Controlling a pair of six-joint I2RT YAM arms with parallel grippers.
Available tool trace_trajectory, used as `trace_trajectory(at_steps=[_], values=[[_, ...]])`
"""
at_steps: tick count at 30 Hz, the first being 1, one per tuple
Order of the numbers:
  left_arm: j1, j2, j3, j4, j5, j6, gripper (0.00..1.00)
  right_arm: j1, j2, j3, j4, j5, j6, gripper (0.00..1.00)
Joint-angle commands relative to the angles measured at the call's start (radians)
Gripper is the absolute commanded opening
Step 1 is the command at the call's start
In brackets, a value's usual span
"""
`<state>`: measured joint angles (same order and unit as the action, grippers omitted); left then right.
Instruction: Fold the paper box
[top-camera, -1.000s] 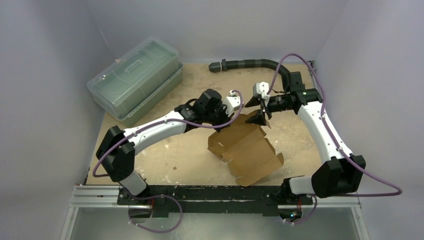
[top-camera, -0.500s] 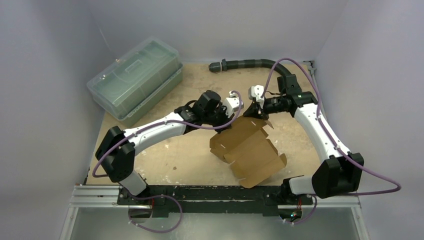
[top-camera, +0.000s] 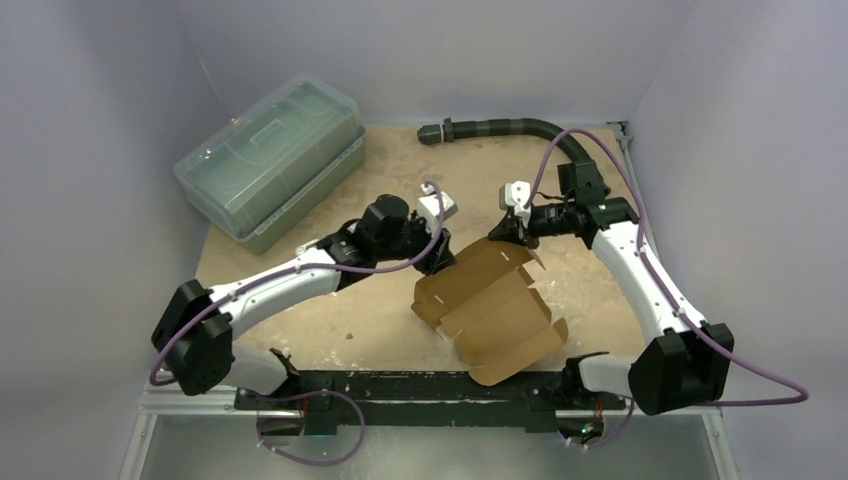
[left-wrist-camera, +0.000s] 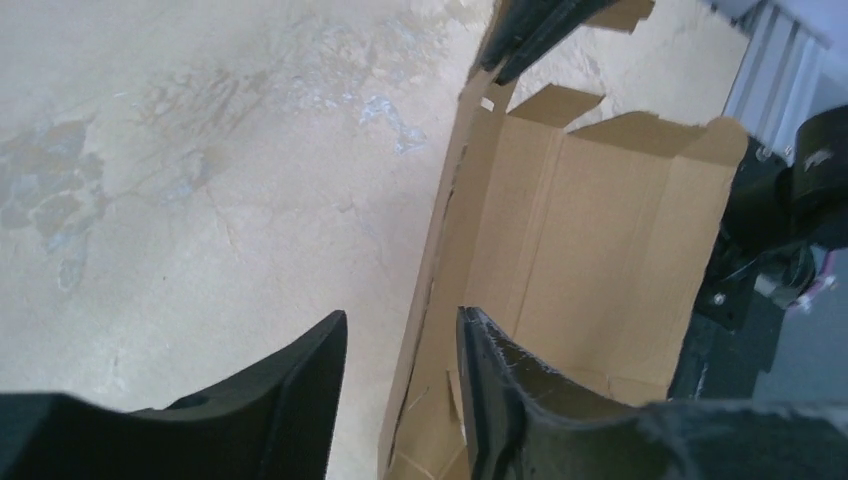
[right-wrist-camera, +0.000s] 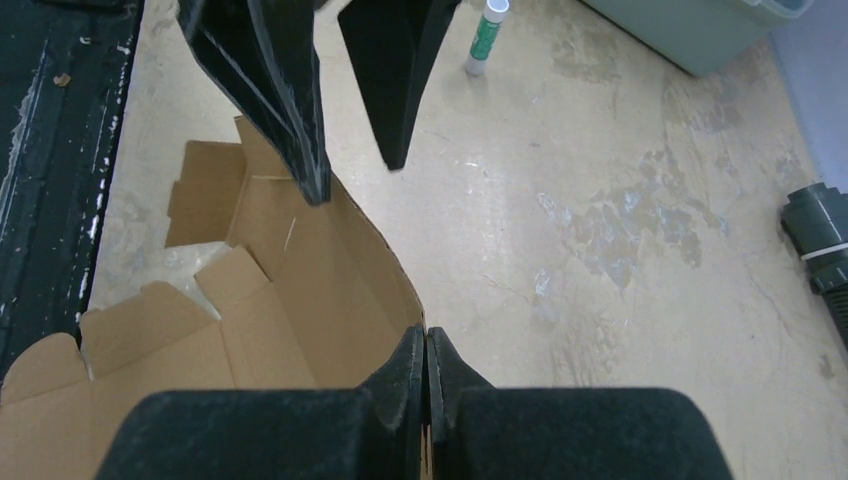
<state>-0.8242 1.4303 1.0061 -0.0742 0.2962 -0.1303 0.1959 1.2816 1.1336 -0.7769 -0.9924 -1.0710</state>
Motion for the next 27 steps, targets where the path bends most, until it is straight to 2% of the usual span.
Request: trace_trajectory(at_steps=[1,2,7,11,15,19,27], values=[[0.051,-0.143,-0.101,0.169,-0.029,-0.145,0.52,-0.012,-0.033,-0.034,0.071,-0.015,0.059,0.00],[0.065,-0.179,-0.133,0.181,-0.033,-0.170,0.60,-0.019,-0.033,-0.036,0.079,-0.019,0.073,0.00],[0.137,-0.418,-0.359,0.290,-0.047,-0.281,0.82,-0.047,-0.034,-0.042,0.099,-0.057,0.113,0.00],[0.146,-0.578,-0.551,0.379,-0.087,-0.362,0.92,-0.057,-0.035,-0.061,0.135,-0.095,0.171,0.00],[0.146,-0.629,-0.682,0.492,-0.095,-0.448,0.93,-0.066,-0.027,-0.064,0.141,-0.106,0.185,0.00],[0.146,-0.572,-0.750,0.643,-0.083,-0.520,0.91,-0.081,-0.023,-0.068,0.148,-0.118,0.193,0.00],[0.113,-0.398,-0.670,0.684,-0.043,-0.553,0.77,-0.093,-0.023,-0.079,0.173,-0.113,0.219,0.00]])
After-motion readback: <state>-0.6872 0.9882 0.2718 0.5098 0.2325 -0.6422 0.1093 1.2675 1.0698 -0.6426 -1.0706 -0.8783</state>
